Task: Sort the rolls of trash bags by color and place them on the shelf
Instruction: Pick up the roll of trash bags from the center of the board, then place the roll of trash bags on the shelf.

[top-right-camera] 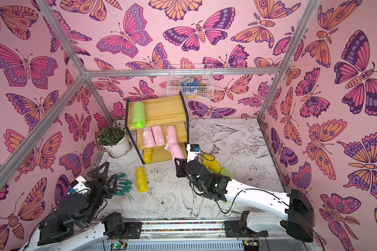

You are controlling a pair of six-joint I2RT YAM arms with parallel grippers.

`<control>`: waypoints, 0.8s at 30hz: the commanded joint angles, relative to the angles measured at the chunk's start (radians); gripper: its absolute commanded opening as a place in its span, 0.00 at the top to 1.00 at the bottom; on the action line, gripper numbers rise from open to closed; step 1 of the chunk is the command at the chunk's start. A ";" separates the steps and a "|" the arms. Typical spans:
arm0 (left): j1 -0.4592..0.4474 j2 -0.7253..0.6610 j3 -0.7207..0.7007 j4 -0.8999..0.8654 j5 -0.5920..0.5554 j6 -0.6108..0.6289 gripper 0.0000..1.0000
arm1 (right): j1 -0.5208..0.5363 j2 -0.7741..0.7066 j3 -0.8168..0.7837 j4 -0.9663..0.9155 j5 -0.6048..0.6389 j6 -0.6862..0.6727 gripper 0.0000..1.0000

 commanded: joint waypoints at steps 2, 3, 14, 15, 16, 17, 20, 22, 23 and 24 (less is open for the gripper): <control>-0.003 0.033 0.034 -0.152 -0.047 0.119 0.04 | -0.032 0.074 0.101 0.063 0.020 -0.165 1.00; -0.002 0.041 0.041 -0.157 -0.055 0.131 0.05 | -0.039 0.094 0.125 0.064 0.016 -0.189 1.00; -0.003 0.091 0.112 -0.198 -0.159 0.294 0.06 | -0.054 0.259 0.258 0.201 0.124 -0.363 1.00; -0.003 0.093 0.116 -0.199 -0.170 0.310 0.06 | -0.060 0.274 0.270 0.206 0.126 -0.375 1.00; -0.003 0.096 0.119 -0.198 -0.177 0.321 0.06 | -0.066 0.287 0.284 0.202 0.129 -0.386 1.00; -0.003 0.099 0.122 -0.198 -0.187 0.335 0.06 | -0.072 0.302 0.299 0.197 0.142 -0.393 1.00; -0.003 0.105 0.130 -0.197 -0.214 0.374 0.06 | -0.088 0.329 0.318 0.217 0.155 -0.438 1.00; -0.002 0.112 0.133 -0.197 -0.228 0.400 0.06 | -0.100 0.332 0.324 0.238 0.154 -0.475 1.00; -0.002 0.115 0.135 -0.197 -0.236 0.411 0.06 | -0.103 0.332 0.328 0.246 0.161 -0.493 1.00; -0.003 0.118 0.136 -0.197 -0.242 0.420 0.06 | -0.108 0.359 0.329 0.255 0.164 -0.512 1.00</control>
